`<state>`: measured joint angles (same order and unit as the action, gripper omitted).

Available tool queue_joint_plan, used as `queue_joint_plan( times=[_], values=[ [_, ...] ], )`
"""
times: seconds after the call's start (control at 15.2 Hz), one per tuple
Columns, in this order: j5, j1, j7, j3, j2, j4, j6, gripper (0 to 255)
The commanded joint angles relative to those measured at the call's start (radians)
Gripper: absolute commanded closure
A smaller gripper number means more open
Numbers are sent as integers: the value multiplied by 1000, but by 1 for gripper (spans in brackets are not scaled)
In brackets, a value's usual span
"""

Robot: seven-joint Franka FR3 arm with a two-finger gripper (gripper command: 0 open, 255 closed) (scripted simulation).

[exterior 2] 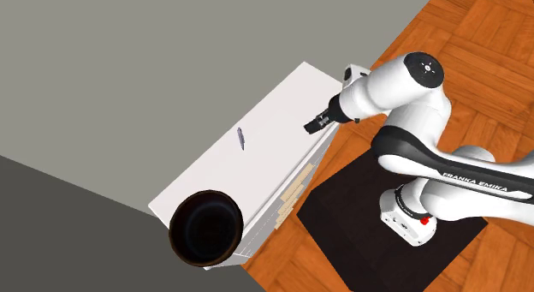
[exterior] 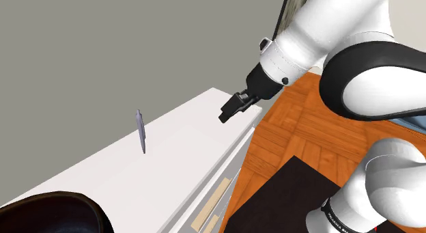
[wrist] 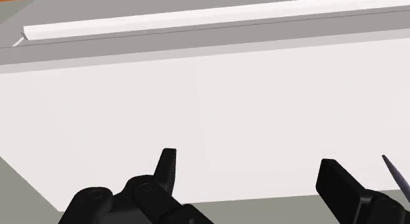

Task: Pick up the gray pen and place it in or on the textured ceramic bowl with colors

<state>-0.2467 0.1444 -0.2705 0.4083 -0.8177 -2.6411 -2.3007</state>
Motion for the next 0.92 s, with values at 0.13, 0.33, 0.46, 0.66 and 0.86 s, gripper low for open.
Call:
queue_joint_plan(
  times=[0.13,0.33,0.46,0.66,0.86],
  values=[
    [6,-17,-80,132,64,-2,-192,0],
    [34,-66,-157,255,119,15,-324,0],
    [65,-122,-217,350,153,35,-406,0],
    [123,-244,-314,516,186,77,-516,0],
    [176,-404,-410,704,186,132,-607,0]
  ],
)
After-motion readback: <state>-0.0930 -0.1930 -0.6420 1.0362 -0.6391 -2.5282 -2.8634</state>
